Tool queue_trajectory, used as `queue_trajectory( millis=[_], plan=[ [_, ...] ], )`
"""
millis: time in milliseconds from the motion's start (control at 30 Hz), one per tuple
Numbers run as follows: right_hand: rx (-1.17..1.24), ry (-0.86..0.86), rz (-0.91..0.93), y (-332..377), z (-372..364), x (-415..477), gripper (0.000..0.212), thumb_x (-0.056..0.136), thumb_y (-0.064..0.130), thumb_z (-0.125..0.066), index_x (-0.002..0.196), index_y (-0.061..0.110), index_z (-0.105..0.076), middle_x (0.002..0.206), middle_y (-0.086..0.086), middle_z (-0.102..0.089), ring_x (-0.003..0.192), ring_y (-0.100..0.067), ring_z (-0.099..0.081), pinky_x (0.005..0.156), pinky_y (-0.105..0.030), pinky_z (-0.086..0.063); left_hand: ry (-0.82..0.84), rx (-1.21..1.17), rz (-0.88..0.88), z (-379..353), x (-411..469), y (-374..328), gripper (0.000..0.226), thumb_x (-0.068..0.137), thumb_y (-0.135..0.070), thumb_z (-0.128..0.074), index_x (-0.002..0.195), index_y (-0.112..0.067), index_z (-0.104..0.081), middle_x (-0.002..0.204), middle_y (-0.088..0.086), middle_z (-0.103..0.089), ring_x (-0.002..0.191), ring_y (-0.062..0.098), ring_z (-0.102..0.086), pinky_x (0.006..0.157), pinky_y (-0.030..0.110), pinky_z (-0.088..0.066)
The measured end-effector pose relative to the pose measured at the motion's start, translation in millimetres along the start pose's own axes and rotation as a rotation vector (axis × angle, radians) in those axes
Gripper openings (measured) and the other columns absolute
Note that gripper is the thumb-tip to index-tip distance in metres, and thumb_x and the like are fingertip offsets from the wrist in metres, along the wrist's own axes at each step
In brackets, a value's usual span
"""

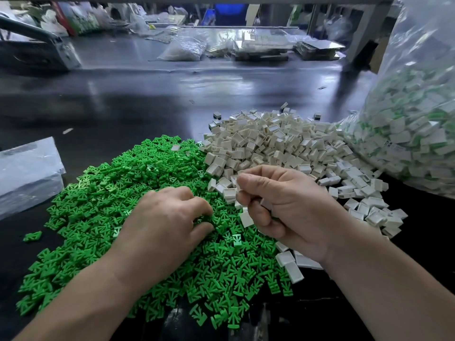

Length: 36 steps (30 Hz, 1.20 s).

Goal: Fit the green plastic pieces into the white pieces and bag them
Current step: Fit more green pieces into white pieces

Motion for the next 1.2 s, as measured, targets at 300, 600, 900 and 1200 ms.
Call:
queue_trajectory(
  millis=[300,600,900,1200],
  plan=[
    [-0.031,-0.035,0.004,0.4,2.9,0.7,0.007,0.093,0.016,-0.068,0.091,0.011,-0.063,0.071,-0.006,-0.062,0.042,-0.01,-0.044,0.034,-0.017,-0.028,-0.005,-0.193,0.055,-5.7,0.1,1.1,0.01,0.083,-0.044,-0.063,0.084,-0.035,-0.059,0.078,-0.019,-0.057,0.075,0.0,-0.053,0.066,0.016,-0.039],
    [-0.124,-0.002,0.021,-2.6,-1.2,0.5,0.013,0.092,0.017,-0.071,0.079,0.021,-0.072,0.071,-0.005,-0.063,0.042,-0.01,-0.046,0.033,-0.018,-0.03,-0.062,-0.883,0.287,-4.7,-2.6,13.4,0.019,0.081,-0.022,-0.075,0.089,-0.038,-0.067,0.079,-0.003,-0.067,0.062,0.013,-0.062,0.054,0.02,-0.053],
    [-0.165,0.049,0.053,-3.7,-5.7,1.7,0.012,0.093,0.016,-0.071,0.084,0.023,-0.076,0.076,-0.006,-0.068,0.043,-0.01,-0.048,0.034,-0.017,-0.032,-0.136,-1.252,0.332,-8.5,-1.3,14.7,0.021,0.074,-0.03,-0.075,0.091,-0.02,-0.069,0.086,0.007,-0.075,0.079,0.021,-0.074,0.065,0.024,-0.058],
    [-0.326,0.053,0.162,2.2,-15.3,-6.7,0.008,0.094,0.027,-0.07,0.087,0.025,-0.072,0.071,0.004,-0.066,0.045,-0.007,-0.048,0.036,-0.018,-0.033,-0.128,-1.406,0.332,-12.5,-1.8,12.6,0.023,0.076,-0.04,-0.074,0.086,-0.019,-0.071,0.072,0.009,-0.064,0.065,0.021,-0.061,0.057,0.026,-0.052]
  ],
)
Point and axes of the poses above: each hand's wrist, its own x-axis towards the middle knuckle, its own z-axis out of the back of the hand, y = z × x, the point moved 7 cm from there along x, towards the middle knuckle
